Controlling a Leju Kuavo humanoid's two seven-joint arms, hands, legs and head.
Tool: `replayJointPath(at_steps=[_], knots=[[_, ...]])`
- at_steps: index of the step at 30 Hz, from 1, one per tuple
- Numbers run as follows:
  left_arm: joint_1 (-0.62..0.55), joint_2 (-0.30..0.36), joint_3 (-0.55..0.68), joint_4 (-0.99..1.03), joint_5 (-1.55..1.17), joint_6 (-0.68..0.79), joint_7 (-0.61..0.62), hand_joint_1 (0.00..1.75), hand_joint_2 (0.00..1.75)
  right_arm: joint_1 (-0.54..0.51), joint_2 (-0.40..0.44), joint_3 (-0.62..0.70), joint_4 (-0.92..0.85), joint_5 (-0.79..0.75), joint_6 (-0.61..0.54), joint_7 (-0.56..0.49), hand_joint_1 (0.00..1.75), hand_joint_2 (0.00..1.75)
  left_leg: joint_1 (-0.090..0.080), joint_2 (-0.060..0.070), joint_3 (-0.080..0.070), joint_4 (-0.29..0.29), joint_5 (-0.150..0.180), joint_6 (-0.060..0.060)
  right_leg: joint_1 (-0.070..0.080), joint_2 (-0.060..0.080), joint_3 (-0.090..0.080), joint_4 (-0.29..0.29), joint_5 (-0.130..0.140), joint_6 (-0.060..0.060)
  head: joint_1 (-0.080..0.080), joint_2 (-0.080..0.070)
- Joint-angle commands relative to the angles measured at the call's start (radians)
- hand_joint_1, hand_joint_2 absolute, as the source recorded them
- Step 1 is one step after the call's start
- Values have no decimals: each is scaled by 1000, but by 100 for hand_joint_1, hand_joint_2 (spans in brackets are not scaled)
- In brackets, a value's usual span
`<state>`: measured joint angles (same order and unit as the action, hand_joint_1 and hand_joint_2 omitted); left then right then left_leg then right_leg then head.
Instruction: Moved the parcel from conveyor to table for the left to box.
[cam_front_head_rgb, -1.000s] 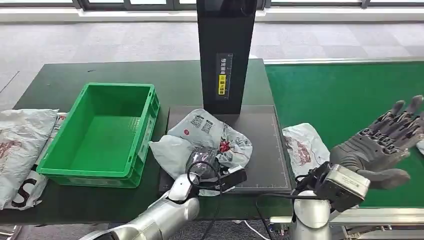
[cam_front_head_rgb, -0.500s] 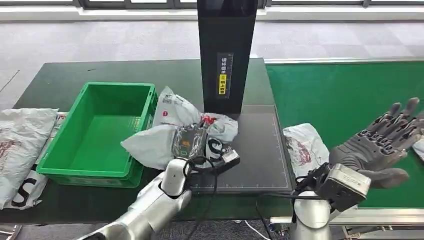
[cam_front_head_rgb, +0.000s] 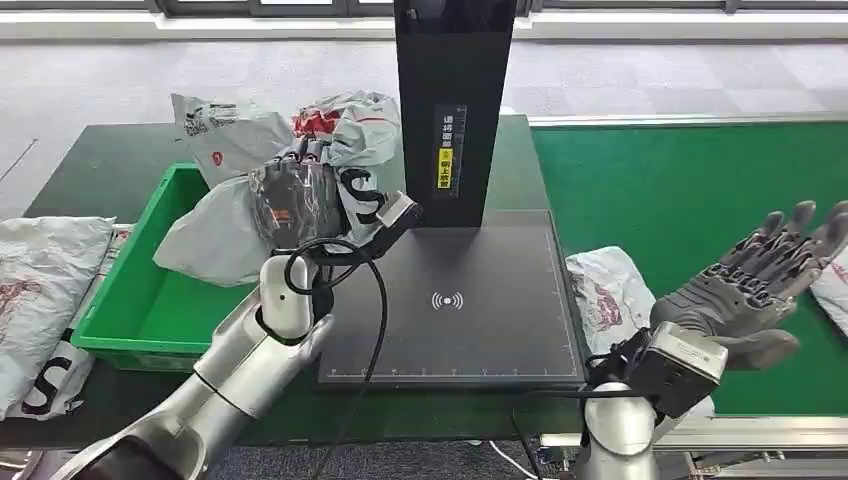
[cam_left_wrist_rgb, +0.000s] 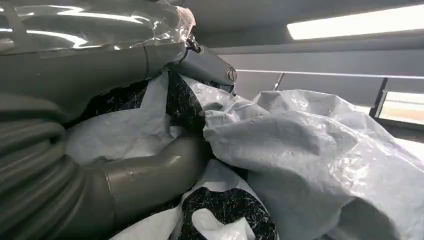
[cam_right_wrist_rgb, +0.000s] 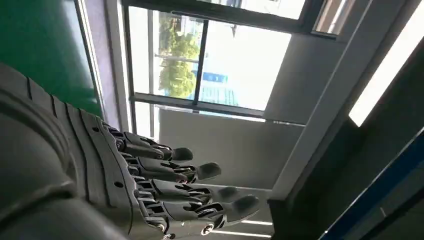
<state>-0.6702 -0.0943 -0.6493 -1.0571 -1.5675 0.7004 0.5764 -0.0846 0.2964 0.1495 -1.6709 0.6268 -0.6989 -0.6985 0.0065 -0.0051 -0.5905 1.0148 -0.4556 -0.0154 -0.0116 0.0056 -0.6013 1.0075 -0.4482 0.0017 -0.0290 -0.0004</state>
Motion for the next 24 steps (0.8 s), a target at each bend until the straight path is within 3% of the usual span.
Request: replayJointPath(at_steps=[1,6,10,11,13,16,17,20,24], knots=[[-121,98,-195,43,-3,-2,122,175,175,92,53,-6,55,-35,1,0,0,0,2,-2,5,-5,1,-1,2,-4,6,-5,0,-1,0,0],[-176,111,-200,51,-3,-2,122,175,175,87,53,-21,45,-16,1,0,0,0,1,-1,2,-3,1,0,1,-2,3,-3,0,-1,0,0],[-135,84,-141,125,-3,-2,122,175,175,101,53,-13,50,-18,1,0,0,0,1,0,4,-4,1,-1,2,-2,4,-4,0,-1,0,0],[-99,65,-97,148,35,-2,97,175,175,108,53,1,53,-18,1,0,0,0,0,0,4,-3,0,-1,1,-1,4,-3,0,-1,0,0],[-60,41,130,232,46,-2,-73,175,175,116,53,17,59,-22,1,0,0,0,0,0,7,-6,1,0,1,-1,7,-6,0,-1,0,0],[-45,38,291,309,47,-2,-167,175,175,111,53,20,65,-24,1,0,0,0,1,4,5,-4,0,-1,1,2,4,-3,1,-1,0,0],[-39,8,412,345,-3,-2,-231,175,175,108,53,16,64,-25,1,0,0,0,1,5,5,-5,0,-1,1,3,4,-4,1,-1,0,0],[-46,-7,486,406,-3,-2,-262,175,175,113,53,10,57,-28,1,0,0,0,1,4,6,-6,1,-1,2,3,4,-5,1,-1,0,0],[-46,-7,486,406,-3,-2,-262,175,175,113,53,10,57,-28,1,0,0,0,1,1,4,-4,1,-1,2,0,4,-4,0,-1,0,0]])
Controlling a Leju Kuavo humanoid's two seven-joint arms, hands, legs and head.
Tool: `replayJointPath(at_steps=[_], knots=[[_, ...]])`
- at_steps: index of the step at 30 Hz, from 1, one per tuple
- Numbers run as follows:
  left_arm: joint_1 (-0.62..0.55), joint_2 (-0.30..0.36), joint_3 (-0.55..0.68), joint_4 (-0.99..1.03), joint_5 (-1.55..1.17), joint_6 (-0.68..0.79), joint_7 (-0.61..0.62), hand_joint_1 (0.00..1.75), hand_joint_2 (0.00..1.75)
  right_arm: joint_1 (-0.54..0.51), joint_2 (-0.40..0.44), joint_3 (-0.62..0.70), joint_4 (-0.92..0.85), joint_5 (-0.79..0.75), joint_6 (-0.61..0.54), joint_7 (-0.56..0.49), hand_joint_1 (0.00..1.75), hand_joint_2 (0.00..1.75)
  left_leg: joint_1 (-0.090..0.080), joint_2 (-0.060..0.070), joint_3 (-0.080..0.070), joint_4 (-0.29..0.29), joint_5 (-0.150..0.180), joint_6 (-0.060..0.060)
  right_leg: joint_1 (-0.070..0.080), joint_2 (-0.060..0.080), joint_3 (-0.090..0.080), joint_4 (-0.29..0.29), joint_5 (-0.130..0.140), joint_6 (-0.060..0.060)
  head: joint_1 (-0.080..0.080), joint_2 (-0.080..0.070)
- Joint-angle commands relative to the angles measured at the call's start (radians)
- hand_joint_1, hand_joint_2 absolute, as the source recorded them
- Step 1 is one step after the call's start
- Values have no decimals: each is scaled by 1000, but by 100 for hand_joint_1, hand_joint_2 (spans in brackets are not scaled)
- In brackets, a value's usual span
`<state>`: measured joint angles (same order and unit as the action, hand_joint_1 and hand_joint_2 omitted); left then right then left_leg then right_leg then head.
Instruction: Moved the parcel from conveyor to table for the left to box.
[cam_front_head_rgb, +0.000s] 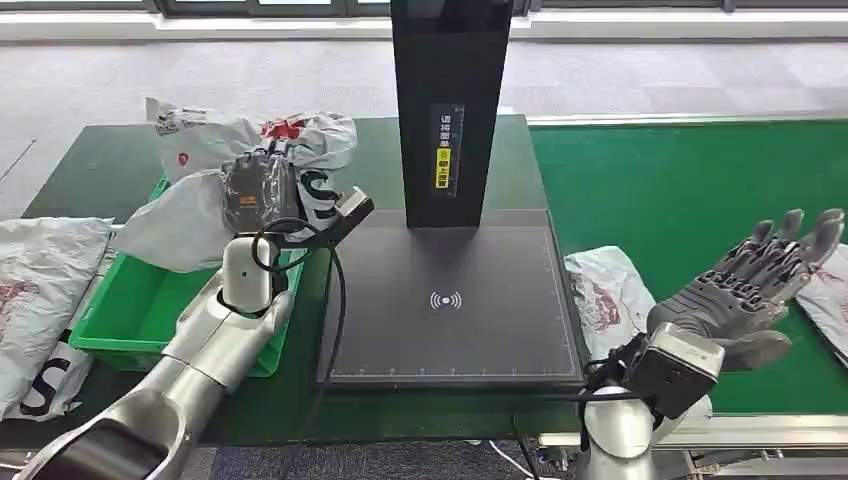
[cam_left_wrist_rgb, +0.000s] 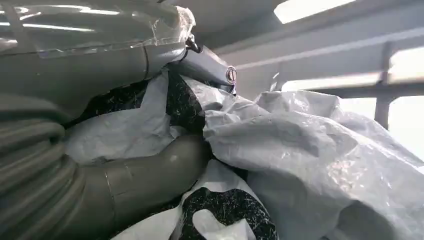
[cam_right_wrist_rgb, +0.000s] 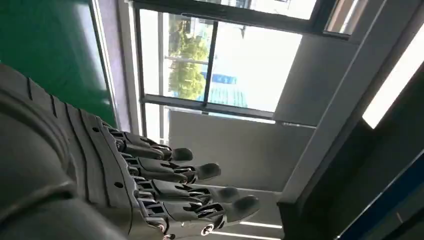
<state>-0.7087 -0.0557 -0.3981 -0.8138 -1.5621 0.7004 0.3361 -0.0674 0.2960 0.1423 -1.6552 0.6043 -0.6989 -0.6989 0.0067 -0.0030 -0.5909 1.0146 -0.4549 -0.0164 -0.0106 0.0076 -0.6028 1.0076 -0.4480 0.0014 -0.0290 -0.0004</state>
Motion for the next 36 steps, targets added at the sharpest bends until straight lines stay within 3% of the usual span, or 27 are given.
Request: replayJointPath(at_steps=[1,13,24,25,26,35,36], knots=[[-7,-45,234,163,-9,-2,-21,175,175,96,53,18,41,-5,1,1,0,0,0,-1,3,-2,0,0,1,-1,4,-2,-1,0,0,0],[-14,-53,257,214,-9,-2,-22,175,175,106,53,9,51,-7,1,1,0,0,1,-2,4,-4,0,0,1,-3,6,-4,0,-1,0,0],[-44,-79,447,301,-9,-2,-79,175,175,129,53,-10,59,0,1,1,0,0,1,-2,3,-2,-1,0,1,-2,4,-3,-1,0,0,0],[-50,-80,451,311,-9,-2,-70,75,175,129,53,-13,60,0,1,1,0,0,2,-3,4,-3,0,0,2,-4,5,-4,-1,-1,0,0],[-50,-81,456,311,-9,-2,-65,0,175,129,53,-14,62,0,1,1,0,0,1,-2,2,-2,0,0,1,-3,3,-2,-1,0,0,0],[-34,-101,577,259,-9,-2,-125,0,175,127,53,-17,83,-3,1,1,0,0,2,-1,2,-2,-1,0,1,-2,3,-3,-1,-1,0,0],[-34,-101,577,259,-9,-2,-125,0,0,127,53,-17,83,-3,1,1,0,0,1,-2,3,-3,0,0,1,-3,4,-3,-1,-1,0,0]])
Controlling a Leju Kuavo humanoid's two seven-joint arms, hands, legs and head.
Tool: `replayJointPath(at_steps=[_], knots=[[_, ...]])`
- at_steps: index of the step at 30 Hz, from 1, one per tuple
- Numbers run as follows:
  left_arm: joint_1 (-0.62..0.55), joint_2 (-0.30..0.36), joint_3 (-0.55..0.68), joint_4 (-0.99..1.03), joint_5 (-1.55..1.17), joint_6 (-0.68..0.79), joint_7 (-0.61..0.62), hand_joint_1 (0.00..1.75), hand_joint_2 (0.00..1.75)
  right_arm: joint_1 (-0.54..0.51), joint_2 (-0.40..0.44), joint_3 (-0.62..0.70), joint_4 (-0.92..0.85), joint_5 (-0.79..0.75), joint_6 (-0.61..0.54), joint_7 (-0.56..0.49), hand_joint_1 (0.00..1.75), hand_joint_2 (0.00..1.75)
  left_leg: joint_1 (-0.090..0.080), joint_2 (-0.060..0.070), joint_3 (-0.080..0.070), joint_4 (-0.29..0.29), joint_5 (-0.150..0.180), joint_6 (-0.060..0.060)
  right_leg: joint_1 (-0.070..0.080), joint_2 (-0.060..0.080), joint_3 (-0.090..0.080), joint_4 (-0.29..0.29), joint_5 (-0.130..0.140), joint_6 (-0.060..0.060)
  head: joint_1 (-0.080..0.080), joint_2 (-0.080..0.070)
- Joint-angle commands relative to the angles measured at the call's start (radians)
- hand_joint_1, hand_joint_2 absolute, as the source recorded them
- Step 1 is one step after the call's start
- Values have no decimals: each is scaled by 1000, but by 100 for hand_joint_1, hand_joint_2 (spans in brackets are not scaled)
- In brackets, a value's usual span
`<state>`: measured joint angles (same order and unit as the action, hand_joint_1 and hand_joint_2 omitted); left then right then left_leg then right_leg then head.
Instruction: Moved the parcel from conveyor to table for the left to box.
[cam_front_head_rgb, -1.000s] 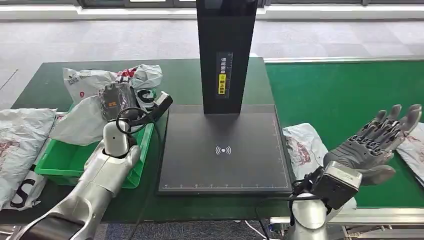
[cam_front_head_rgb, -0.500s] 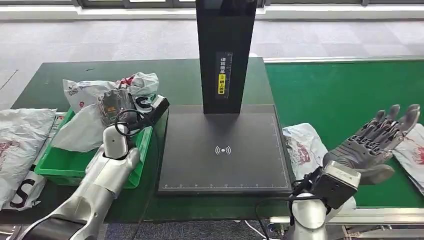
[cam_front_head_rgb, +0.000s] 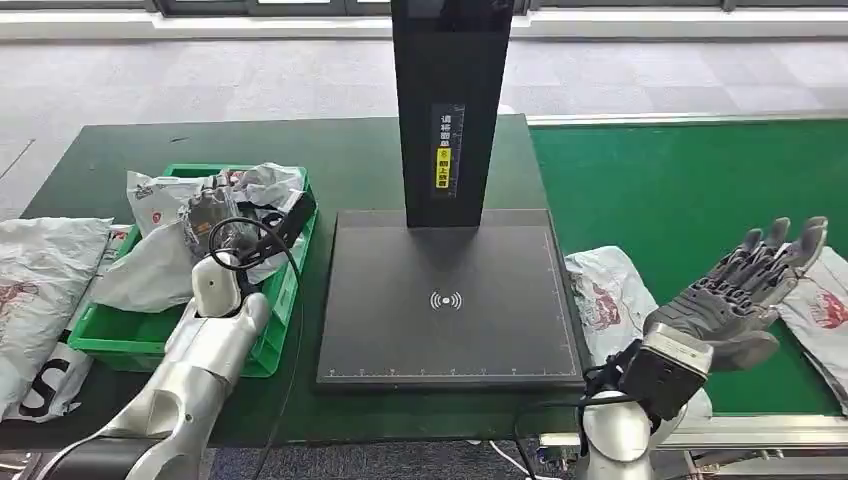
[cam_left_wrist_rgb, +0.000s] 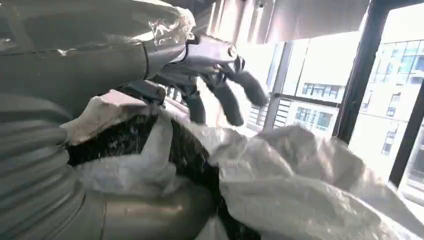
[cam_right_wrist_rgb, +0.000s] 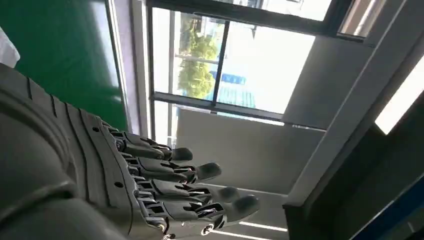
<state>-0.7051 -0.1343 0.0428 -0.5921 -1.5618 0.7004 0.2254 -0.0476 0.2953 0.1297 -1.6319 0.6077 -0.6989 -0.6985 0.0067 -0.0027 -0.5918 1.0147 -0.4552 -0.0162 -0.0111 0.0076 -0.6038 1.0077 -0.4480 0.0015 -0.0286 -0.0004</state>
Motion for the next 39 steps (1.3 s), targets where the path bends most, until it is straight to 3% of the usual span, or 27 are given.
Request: replayJointPath(at_steps=[1,9,12,13,18,23,32,34,35,36,39], knots=[[-37,-26,145,42,-9,-2,-20,0,0,104,54,-5,68,-8,1,0,0,0,1,-3,5,-4,1,0,1,-4,6,-4,-1,-1,0,0],[-13,-44,201,-41,-1,-2,-68,0,0,104,54,-10,77,-4,1,0,0,0,1,-2,3,-2,0,0,2,-2,4,-3,-1,-1,0,0],[37,-79,264,-211,24,-2,-204,0,0,98,54,-33,90,4,1,0,0,0,1,-1,4,-3,0,0,1,-2,5,-3,-1,-1,0,0],[45,-89,281,-244,29,-2,-235,0,175,96,54,-37,92,4,1,0,0,0,1,-1,5,-4,0,0,2,-2,6,-5,-1,-1,0,0],[83,-172,448,-444,106,-2,-497,0,175,67,54,-70,121,6,1,0,0,0,1,-1,3,-3,-1,0,1,-2,5,-3,-1,0,0,0],[40,-215,609,-452,290,-2,-781,0,175,43,54,-90,141,17,1,0,0,0,1,0,3,-3,-1,0,2,-1,5,-3,0,-1,0,0],[25,-215,605,-439,369,-2,-839,0,175,43,54,-110,129,20,1,0,0,0,1,-2,3,-3,0,0,1,-3,5,-3,0,0,0,0],[19,-215,553,-385,537,-2,-924,0,175,36,54,-177,120,64,1,0,0,0,1,-2,3,-3,0,0,1,-3,4,-3,0,0,0,0],[30,-215,441,-356,644,-2,-924,0,175,30,54,-211,114,117,1,27,0,0,1,-3,1,-1,0,0,1,-3,3,-2,-1,0,0,0],[69,-199,209,-316,866,-6,-924,0,175,11,54,-234,128,258,1,115,0,175,0,-8,0,-1,1,1,1,-8,4,-2,-1,0,0,0],[136,-149,5,-374,1046,-54,-924,0,175,-20,54,-303,123,502,1,214,0,175,0,-9,1,-2,1,1,0,-10,5,-3,-1,0,0,0]])
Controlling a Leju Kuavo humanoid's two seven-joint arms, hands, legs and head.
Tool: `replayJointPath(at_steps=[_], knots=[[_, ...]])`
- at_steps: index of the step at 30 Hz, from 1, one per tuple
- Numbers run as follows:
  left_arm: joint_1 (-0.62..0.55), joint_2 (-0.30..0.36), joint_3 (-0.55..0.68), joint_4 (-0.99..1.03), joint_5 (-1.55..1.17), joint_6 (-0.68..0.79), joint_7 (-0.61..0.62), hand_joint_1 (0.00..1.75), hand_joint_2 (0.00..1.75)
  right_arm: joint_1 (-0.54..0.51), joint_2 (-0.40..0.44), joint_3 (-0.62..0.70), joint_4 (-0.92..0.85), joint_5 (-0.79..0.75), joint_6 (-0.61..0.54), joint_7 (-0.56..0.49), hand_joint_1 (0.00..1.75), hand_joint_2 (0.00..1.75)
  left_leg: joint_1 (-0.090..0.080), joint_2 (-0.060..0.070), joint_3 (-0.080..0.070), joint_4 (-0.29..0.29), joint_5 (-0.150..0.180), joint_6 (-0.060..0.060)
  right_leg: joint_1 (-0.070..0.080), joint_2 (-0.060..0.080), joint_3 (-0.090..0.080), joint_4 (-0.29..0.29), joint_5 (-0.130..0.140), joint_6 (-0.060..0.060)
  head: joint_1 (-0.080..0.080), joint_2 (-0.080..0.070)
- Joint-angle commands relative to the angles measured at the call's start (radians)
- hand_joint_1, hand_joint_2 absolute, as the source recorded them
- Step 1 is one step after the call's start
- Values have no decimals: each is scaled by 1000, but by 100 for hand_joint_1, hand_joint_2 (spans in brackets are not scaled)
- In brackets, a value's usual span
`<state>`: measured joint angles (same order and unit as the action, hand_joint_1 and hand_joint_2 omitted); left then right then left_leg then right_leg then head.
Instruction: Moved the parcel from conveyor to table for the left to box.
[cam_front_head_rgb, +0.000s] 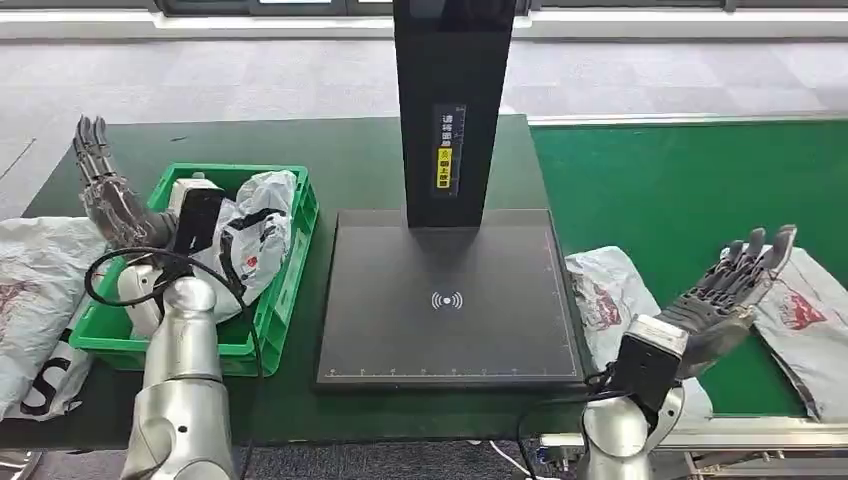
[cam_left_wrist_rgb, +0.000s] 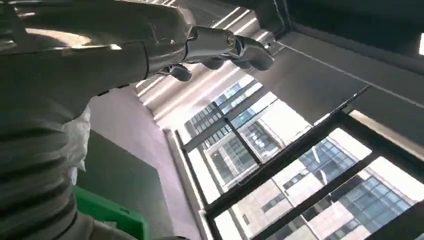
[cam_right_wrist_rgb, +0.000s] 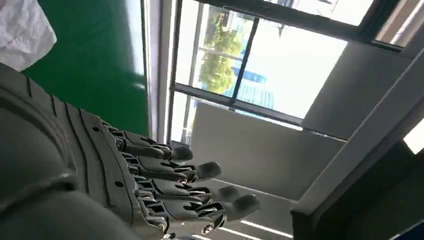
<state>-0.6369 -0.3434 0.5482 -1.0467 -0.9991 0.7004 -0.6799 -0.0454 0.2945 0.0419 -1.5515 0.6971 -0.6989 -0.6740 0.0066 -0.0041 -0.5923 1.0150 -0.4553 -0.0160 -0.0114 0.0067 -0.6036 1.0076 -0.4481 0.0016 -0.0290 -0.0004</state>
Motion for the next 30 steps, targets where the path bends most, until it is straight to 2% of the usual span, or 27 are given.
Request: replayJointPath(at_steps=[1,4,6,7,8,13,15,17,19,25,30], knots=[[113,85,-576,-3,580,-123,-18,0,175,-31,55,-227,42,542,1,264,0,175,-1,-4,0,-1,1,1,0,-5,2,-1,0,0,0,0],[252,134,-708,-236,757,-233,-18,0,175,-79,55,-331,100,676,1,350,0,175,0,0,0,-2,0,1,0,-1,2,-2,1,0,0,0],[345,149,-760,-364,833,-364,-18,0,175,-143,49,-427,230,820,1,441,0,175,-1,3,3,-3,-1,1,0,2,4,-4,1,0,0,0],[368,146,-761,-386,847,-409,-18,0,175,-162,22,-439,291,874,1,521,0,175,-1,4,2,-2,-2,1,0,3,3,-2,1,0,0,0],[387,145,-771,-405,857,-456,-18,0,175,-166,-26,-405,338,874,1,601,0,175,0,4,2,-3,-2,2,0,3,4,-3,1,0,0,0],[423,135,-768,-440,895,-516,-18,0,175,-186,-36,-433,386,870,1,628,0,175,0,0,2,-3,-2,2,0,-1,5,-4,-1,2,0,0],[450,128,-768,-473,900,-572,-18,0,175,-197,-90,-395,456,874,1,738,0,175,0,0,2,-2,-2,2,0,-1,4,-3,-1,2,0,0],[485,120,-778,-516,908,-597,-18,0,175,-222,-128,-388,540,874,1,784,0,175,0,1,5,-5,-1,2,1,-1,6,-6,0,2,0,0],[528,118,-801,-565,899,-603,-18,0,175,-256,-140,-416,628,874,1,796,0,175,1,1,3,-3,-2,2,1,-1,5,-5,0,2,0,0],[553,118,-821,-592,886,-586,-18,0,175,-280,-147,-439,688,874,1,796,0,175,0,-2,1,-1,-2,2,0,-3,4,-3,-1,2,0,0],[600,130,-863,-622,864,-548,-18,0,175,-396,-189,-460,968,862,1,802,0,175,0,2,6,-5,-1,3,0,0,8,-7,0,2,0,0]])
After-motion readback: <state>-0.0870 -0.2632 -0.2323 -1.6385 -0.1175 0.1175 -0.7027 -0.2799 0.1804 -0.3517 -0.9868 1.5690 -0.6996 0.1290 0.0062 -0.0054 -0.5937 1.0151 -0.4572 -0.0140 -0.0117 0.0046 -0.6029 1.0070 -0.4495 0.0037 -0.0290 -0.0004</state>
